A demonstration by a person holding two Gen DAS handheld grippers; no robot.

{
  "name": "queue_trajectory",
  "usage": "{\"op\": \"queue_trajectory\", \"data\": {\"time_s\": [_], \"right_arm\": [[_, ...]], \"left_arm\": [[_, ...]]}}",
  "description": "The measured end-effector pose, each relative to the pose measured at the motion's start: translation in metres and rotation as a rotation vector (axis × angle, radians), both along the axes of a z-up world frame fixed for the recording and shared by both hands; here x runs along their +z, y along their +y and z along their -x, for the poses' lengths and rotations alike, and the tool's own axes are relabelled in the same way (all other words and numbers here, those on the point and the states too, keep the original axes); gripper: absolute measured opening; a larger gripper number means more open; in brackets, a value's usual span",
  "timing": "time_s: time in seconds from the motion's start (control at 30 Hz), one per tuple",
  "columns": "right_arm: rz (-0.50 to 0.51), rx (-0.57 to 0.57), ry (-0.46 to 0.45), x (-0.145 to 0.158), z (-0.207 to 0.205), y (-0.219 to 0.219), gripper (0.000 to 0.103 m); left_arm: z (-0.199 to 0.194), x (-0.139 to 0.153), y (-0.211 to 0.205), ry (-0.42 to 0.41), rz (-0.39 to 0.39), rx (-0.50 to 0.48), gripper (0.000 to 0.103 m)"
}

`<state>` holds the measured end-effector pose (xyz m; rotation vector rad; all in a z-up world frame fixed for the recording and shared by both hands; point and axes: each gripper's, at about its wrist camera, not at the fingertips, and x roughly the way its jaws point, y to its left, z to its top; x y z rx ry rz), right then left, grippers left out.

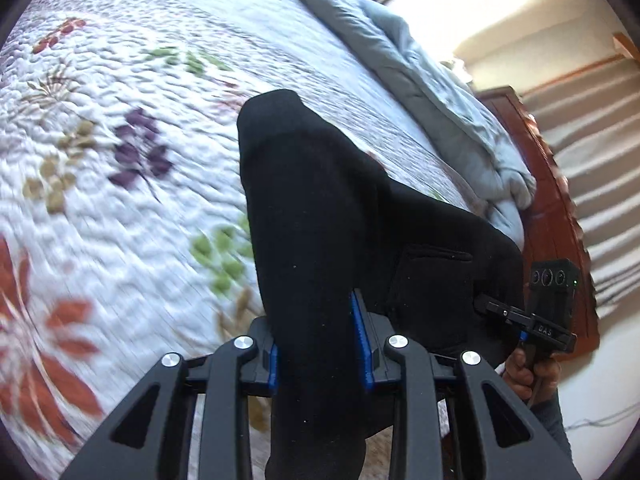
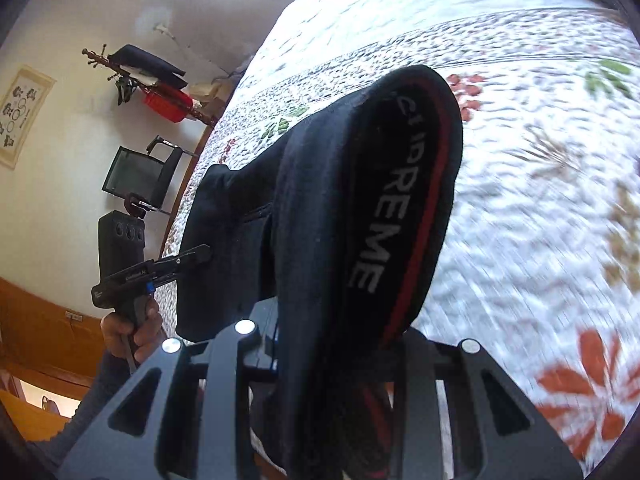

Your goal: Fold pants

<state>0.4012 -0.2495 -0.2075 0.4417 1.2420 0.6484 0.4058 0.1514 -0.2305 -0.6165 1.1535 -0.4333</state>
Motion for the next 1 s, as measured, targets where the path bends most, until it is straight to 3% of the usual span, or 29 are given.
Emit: {"op": "queue_trajectory", "data": {"time_s": [0.2, 0.27, 0.3, 0.4, 0.47, 0.53, 0.57, 0.63, 0.7, 0.8, 0.9, 0.97, 1.0], "right_arm": [[0.038, 0.01, 0.106, -0.062, -0.046, 0.037, 0.027], [0.021, -0.023, 0.143, -0.081, -0.055, 0.032, 0.029], [0.007, -0.037, 0.163, -0.087, -0.056, 0.028, 0.034], [0.027, -0.064, 0.197, -0.107, -0.057, 0.016, 0.058], [0.019, -0.057, 0.186, -0.106, -0.052, 0.012, 0.061], [0.048, -0.071, 0.152, -0.093, -0.053, 0.007, 0.065], [0.057, -0.088, 0.122, -0.084, -0.052, 0.001, 0.065], [0.073, -0.203, 0.046, -0.058, -0.051, -0.025, 0.063], [0.023, -0.284, -0.043, -0.031, -0.052, -0.043, 0.049], [-0.084, -0.233, -0.074, -0.014, -0.065, -0.02, 0.036], [-0.166, -0.137, -0.016, -0.028, -0.083, 0.024, 0.032], [-0.177, -0.148, 0.034, -0.049, -0.096, 0.041, 0.03], [-0.184, -0.169, 0.076, -0.066, -0.102, 0.042, 0.024]], "left_arm": [[-0.043, -0.074, 0.043, 0.171, -0.011, 0.026, 0.029], [-0.044, -0.09, 0.05, 0.193, 0.025, 0.029, 0.031], [-0.044, -0.093, 0.051, 0.19, 0.044, 0.029, 0.032], [-0.038, -0.097, 0.051, 0.167, 0.063, 0.01, 0.042], [-0.034, -0.093, 0.057, 0.161, 0.077, 0.018, 0.05], [-0.027, -0.079, 0.069, 0.12, 0.05, 0.075, 0.073], [-0.024, -0.067, 0.076, 0.077, 0.026, 0.116, 0.078], [-0.017, -0.043, 0.089, -0.02, 0.023, 0.158, 0.079], [-0.017, -0.024, 0.092, -0.081, 0.044, 0.159, 0.08], [-0.035, -0.009, 0.079, -0.149, 0.129, 0.101, 0.081], [-0.059, -0.02, 0.058, -0.146, 0.261, 0.027, 0.082], [-0.076, -0.034, 0.042, -0.114, 0.292, 0.033, 0.082], [-0.08, -0.046, 0.044, -0.091, 0.31, 0.042, 0.082]]}}
